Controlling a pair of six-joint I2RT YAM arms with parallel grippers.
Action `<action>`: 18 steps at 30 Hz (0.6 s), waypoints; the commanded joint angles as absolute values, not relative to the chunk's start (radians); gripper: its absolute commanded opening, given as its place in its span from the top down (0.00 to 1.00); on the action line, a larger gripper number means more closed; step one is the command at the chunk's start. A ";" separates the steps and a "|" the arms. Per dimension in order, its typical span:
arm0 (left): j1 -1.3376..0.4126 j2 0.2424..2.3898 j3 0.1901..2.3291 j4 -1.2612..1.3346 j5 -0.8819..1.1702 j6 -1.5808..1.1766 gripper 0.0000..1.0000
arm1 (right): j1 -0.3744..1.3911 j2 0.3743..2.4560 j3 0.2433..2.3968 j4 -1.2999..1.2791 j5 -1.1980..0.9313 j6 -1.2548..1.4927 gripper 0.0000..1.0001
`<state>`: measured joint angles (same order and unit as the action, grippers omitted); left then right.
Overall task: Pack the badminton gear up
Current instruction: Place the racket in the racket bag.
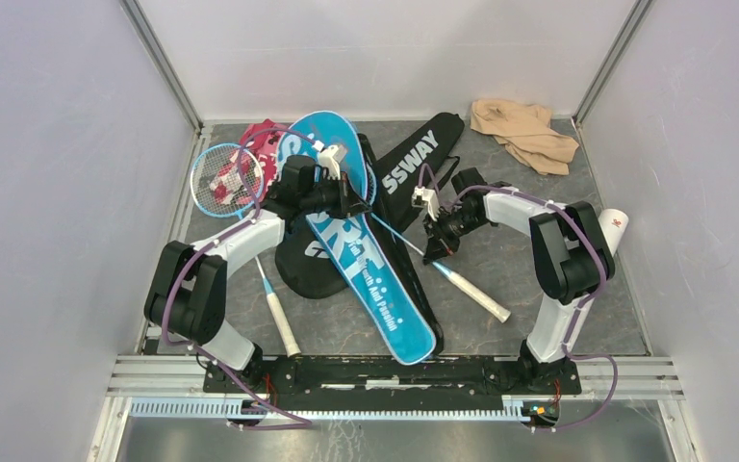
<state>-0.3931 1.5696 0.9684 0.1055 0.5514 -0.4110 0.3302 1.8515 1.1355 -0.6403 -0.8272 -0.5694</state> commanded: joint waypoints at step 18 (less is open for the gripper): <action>-0.401 1.647 1.106 0.142 0.754 -0.123 0.98 | 0.452 1.635 1.060 -0.270 -0.869 -0.221 1.00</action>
